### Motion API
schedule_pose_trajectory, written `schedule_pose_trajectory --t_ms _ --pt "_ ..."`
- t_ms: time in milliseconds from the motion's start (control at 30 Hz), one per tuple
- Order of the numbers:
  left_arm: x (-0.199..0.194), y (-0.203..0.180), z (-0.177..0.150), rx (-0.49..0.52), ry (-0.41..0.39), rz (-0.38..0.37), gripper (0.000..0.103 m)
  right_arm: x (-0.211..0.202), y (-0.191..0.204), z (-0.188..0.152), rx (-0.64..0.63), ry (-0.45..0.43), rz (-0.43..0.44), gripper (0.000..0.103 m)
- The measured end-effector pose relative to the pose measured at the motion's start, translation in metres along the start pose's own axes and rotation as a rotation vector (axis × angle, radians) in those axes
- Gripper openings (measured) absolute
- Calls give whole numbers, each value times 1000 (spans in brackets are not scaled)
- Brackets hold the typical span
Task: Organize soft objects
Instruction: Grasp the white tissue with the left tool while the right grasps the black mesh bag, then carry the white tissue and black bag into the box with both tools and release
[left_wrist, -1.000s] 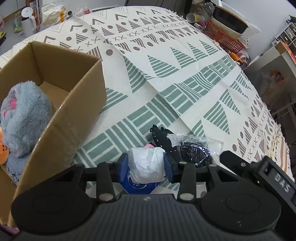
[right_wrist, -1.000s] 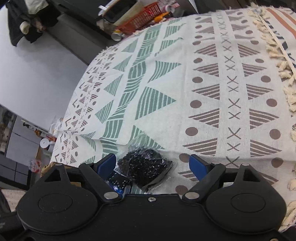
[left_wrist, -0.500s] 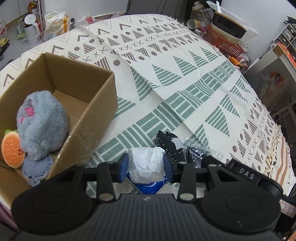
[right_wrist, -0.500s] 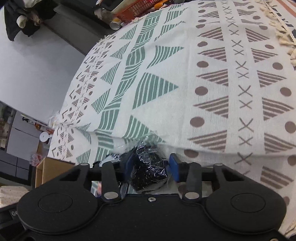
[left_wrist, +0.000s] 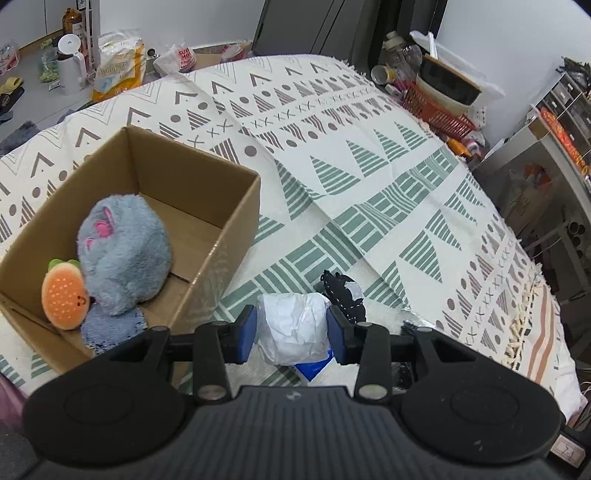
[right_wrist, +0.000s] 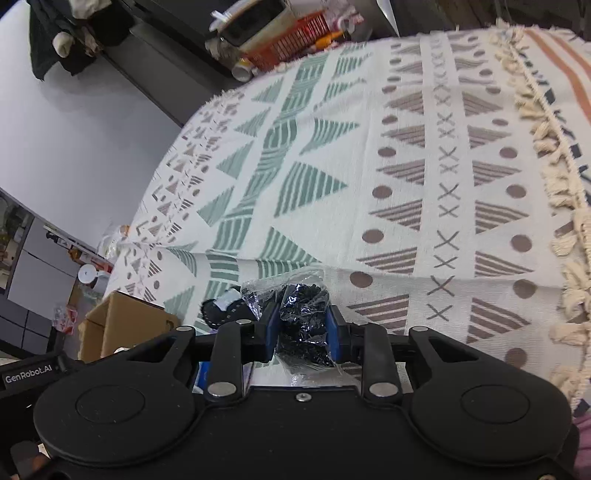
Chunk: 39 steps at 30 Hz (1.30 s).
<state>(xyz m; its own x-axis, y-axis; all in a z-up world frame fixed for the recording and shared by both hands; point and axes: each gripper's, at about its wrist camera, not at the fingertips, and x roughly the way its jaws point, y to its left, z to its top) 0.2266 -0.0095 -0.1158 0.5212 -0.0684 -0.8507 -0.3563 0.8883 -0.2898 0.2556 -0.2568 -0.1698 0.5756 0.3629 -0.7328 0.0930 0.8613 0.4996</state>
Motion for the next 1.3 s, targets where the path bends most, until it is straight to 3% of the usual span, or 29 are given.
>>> schedule_pose_trajectory --t_ms 167,667,1300 --pt "-16 7 1 -9 -23 -20 40 -23 5 0 -2 -50 50 26" --pt "-47 46 14 -69 -76 -54 40 -62 37 -14 -10 -111 95 27" --pt "-67 99 28 -129 -118 -72 40 -68 105 -24 -93 -113 135 27"
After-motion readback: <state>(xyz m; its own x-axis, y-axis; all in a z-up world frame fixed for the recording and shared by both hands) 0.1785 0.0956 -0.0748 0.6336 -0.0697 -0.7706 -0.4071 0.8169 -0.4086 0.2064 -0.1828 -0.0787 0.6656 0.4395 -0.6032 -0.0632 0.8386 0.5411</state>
